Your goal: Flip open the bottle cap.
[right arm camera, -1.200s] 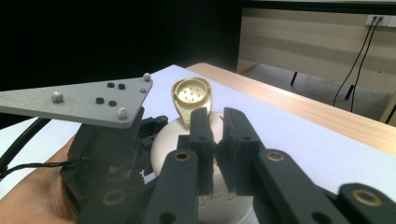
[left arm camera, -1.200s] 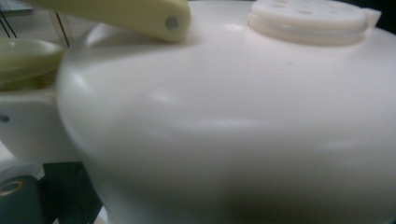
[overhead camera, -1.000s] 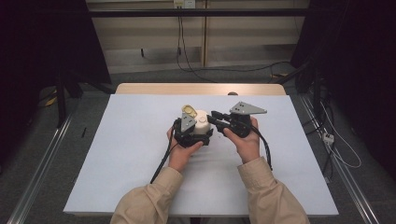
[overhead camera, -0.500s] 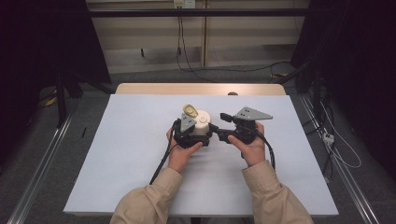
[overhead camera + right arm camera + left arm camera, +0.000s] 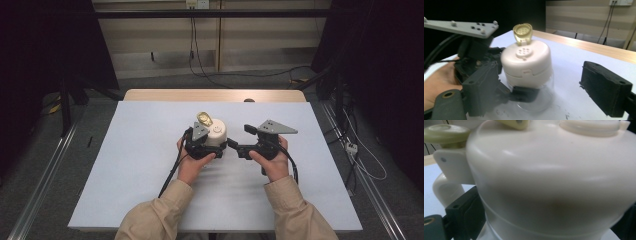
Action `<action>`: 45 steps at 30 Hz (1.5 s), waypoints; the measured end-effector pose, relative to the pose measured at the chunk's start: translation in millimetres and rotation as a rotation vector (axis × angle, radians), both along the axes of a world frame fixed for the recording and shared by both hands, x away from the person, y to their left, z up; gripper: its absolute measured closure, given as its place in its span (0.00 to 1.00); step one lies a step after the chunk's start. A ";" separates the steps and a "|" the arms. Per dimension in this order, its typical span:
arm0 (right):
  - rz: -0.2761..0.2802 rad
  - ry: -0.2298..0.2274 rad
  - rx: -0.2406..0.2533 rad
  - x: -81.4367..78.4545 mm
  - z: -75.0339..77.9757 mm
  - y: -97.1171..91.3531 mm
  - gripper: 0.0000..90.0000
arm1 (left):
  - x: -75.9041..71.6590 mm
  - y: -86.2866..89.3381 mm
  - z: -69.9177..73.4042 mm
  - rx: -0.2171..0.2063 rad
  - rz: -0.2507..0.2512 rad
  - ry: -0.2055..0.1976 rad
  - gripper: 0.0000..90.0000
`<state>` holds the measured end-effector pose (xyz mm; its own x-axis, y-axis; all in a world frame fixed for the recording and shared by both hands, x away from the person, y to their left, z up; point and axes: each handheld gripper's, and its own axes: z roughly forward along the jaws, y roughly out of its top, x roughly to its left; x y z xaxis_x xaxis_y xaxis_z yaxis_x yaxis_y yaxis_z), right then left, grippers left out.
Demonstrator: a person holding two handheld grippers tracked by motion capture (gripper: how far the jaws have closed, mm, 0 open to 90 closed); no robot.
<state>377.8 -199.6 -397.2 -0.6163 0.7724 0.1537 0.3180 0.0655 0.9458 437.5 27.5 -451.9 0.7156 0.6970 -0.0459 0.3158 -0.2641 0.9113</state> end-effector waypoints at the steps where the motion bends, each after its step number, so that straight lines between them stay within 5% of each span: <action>1: -0.001 0.002 0.002 -0.7 -1.1 -1.2 0.15 | -0.5 0.8 0.7 0.007 -0.006 0.002 0.04; 13: -0.023 0.016 -0.017 -21.3 -12.5 -14.7 0.13 | -10.9 15.0 1.2 -0.013 -0.028 0.028 0.05; 28: -0.066 0.009 -0.032 -42.7 -23.4 -28.7 0.12 | -32.7 64.4 5.2 0.006 -0.060 0.026 0.05; 45: -0.094 0.010 -0.050 -65.0 -31.4 -47.1 0.12 | -51.5 112.6 11.1 -0.021 -0.070 0.022 0.05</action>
